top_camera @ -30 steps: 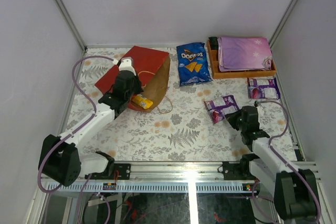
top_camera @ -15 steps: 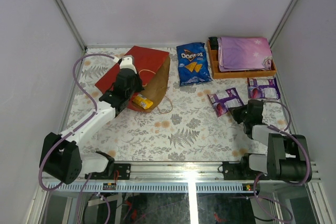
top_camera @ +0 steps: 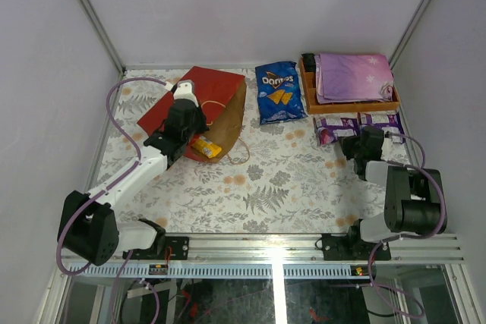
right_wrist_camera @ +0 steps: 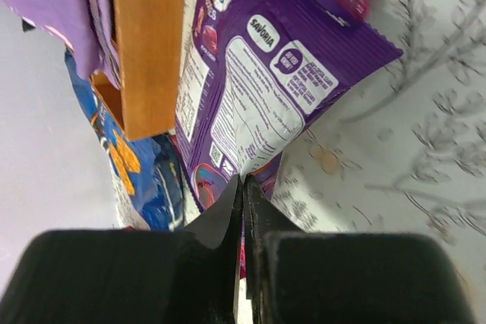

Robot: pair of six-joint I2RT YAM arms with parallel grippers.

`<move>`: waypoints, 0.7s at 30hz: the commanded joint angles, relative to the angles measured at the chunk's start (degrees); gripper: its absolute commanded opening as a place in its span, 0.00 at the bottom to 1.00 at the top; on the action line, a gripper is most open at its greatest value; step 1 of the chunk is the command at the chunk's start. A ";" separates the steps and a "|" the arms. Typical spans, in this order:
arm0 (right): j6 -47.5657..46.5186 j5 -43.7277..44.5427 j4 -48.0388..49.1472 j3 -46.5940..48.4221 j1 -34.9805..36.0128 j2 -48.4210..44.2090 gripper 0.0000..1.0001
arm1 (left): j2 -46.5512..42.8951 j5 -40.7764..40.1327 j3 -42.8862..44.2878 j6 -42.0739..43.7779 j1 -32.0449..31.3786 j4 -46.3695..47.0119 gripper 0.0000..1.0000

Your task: Take the snacks out of the paper bag

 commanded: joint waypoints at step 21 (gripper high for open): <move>0.02 -8.20 12.24 6.95 -1.02 13.34 0.69 | 1.10 0.16 -0.34 0.01 0.48 1.16 0.00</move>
